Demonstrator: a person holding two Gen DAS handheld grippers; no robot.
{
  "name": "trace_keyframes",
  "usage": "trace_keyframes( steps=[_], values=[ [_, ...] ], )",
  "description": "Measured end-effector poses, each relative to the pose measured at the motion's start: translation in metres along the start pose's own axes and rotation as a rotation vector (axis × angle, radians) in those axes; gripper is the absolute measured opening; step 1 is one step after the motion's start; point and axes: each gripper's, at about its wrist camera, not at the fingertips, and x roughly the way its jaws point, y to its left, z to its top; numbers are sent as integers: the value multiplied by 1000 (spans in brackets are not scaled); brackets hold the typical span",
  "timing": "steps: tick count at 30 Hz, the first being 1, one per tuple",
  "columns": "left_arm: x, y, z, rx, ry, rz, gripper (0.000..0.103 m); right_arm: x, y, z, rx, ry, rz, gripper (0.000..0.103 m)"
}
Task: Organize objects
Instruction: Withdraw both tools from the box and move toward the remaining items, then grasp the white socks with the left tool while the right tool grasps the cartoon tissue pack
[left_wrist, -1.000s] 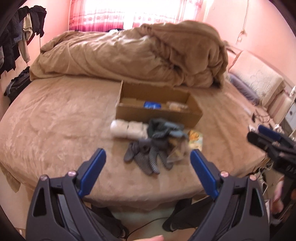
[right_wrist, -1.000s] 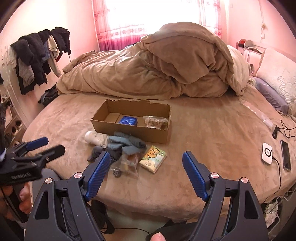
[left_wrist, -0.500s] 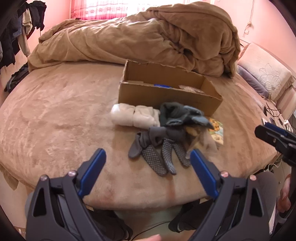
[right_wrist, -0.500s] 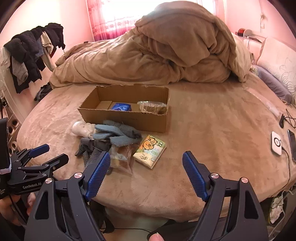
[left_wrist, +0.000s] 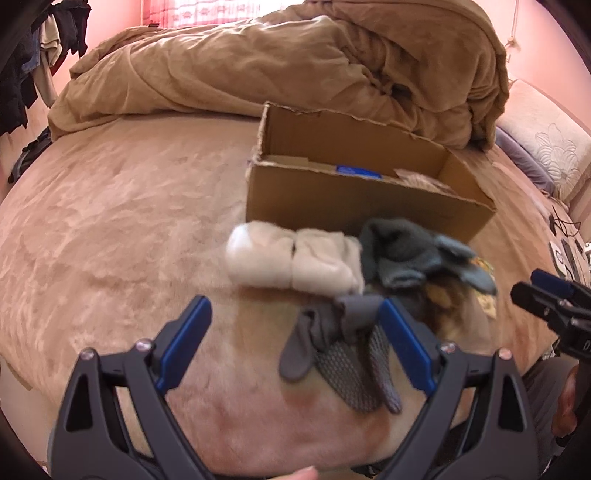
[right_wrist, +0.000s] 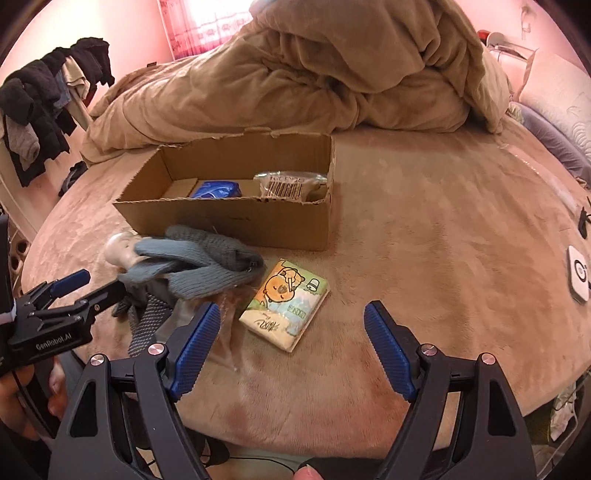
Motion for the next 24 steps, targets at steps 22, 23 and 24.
trace_keyframes(
  steps=[22,23,24],
  values=[
    [49,3,29,-15,88,-26,75,52,-10,-1,48,73,53,65],
    [49,3,29,-19,90,-29,73,51,-8,-1,39,70,50,63],
    [48,3,29,-27,91,-32,71,50,-7,-1,35,69,50,62]
  ],
)
